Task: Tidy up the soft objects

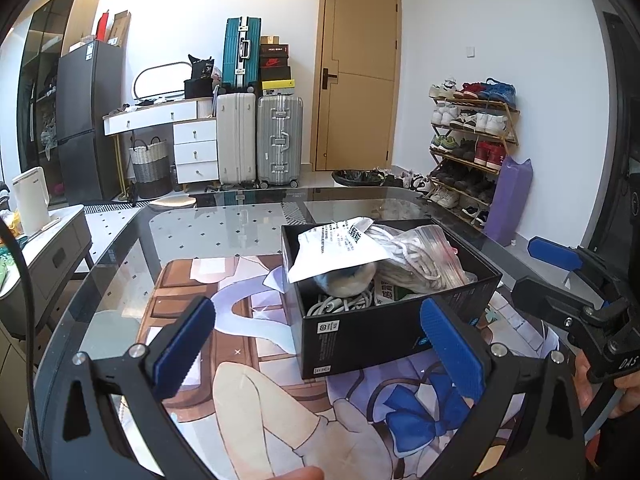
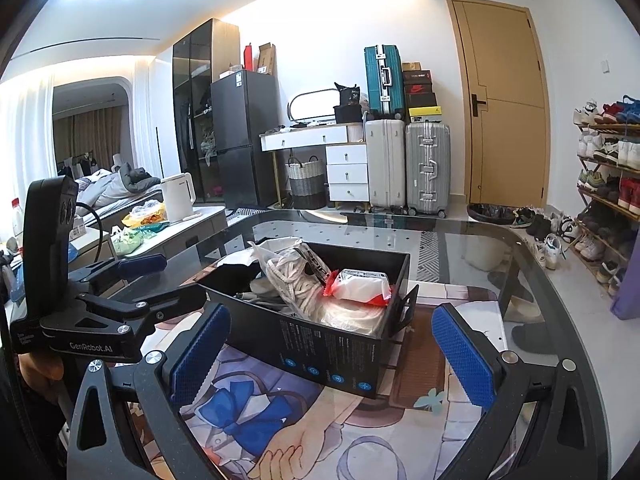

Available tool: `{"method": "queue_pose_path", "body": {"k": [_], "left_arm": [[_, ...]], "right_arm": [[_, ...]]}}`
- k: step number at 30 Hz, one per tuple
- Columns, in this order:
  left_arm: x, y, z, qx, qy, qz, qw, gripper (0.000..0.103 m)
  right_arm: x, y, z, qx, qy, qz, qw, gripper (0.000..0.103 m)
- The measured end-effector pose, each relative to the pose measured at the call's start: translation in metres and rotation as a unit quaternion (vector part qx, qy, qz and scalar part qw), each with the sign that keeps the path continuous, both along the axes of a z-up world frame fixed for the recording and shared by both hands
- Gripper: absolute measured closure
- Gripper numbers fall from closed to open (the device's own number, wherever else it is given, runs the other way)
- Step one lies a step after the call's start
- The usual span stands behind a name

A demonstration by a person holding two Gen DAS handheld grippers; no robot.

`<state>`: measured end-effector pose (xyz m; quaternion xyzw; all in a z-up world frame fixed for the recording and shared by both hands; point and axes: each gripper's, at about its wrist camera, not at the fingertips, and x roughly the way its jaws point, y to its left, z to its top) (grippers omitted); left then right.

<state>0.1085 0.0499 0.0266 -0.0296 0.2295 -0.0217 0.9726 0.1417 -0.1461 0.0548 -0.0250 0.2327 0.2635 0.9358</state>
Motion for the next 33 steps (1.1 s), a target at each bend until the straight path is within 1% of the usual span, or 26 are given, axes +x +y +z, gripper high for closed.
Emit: {"method": "queue_pose_path", "body": {"k": [6,13,33], "left_arm": [[-0.001,-0.0005,0.0011,-0.001,-0.001,0.002,1.0,0.0],[-0.0004,-0.0017,0.0028,-0.001,-0.002,0.003,1.0,0.0],[-0.0007,-0.0049,0.0047,0.0,-0.007,0.004,1.0,0.0]], "right_arm": [[0.0011,-0.0006,-0.0016,-0.003,0.005,-0.007,1.0,0.001],[0.002,-0.0027,-0.0022,0.003,0.002,-0.007,1.0,0.001],[-0.0003,-0.003,-0.0008,-0.002,-0.005,-0.005,1.0,0.001]]}}
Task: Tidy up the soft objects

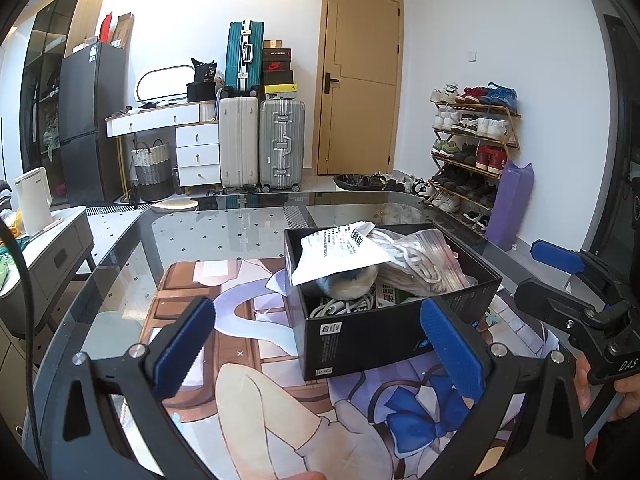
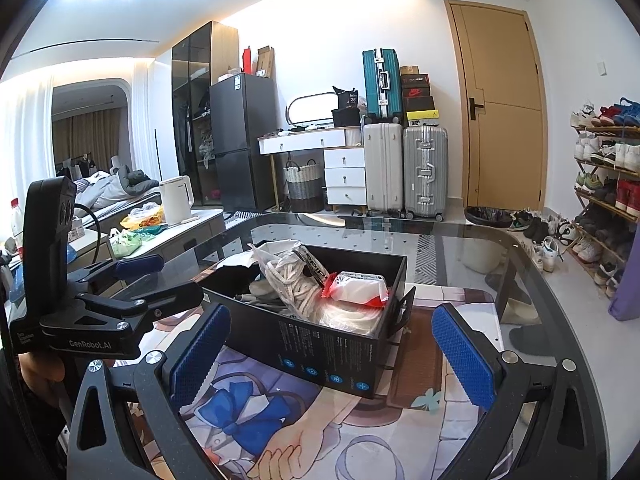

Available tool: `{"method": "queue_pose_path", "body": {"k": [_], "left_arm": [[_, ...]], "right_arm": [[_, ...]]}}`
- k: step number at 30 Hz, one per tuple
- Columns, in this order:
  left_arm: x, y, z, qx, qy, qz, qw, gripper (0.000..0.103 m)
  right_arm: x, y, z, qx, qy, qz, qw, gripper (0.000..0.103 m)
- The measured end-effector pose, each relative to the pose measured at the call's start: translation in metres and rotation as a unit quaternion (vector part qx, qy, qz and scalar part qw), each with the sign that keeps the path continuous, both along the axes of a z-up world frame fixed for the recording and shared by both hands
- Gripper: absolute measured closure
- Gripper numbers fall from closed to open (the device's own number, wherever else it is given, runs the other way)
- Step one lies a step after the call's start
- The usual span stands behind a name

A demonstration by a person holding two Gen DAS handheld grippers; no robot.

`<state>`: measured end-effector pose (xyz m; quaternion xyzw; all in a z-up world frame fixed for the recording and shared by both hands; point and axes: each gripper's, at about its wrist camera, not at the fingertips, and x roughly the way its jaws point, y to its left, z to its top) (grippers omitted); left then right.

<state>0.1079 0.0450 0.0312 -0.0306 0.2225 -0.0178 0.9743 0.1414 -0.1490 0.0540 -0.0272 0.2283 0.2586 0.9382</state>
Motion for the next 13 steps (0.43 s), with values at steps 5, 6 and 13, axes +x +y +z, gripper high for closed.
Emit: {"method": "queue_pose_path", "body": {"k": [5,6,13], "left_arm": [[0.0001,-0.0006,0.0003,0.0,-0.001,0.001,1.0,0.0],[0.0,-0.0005,0.0002,0.0,-0.001,0.001,1.0,0.0],[-0.0017,-0.0033,0.0015,0.0,-0.005,-0.002,1.0,0.0]], "right_arm": [[0.0002,-0.0001,-0.0001,0.0,-0.001,0.0,1.0,0.001],[-0.0003,0.0003,-0.0002,0.0,0.0,0.0,1.0,0.001],[-0.0022,0.0006,0.0006,-0.001,0.0,0.001,1.0,0.001]]}}
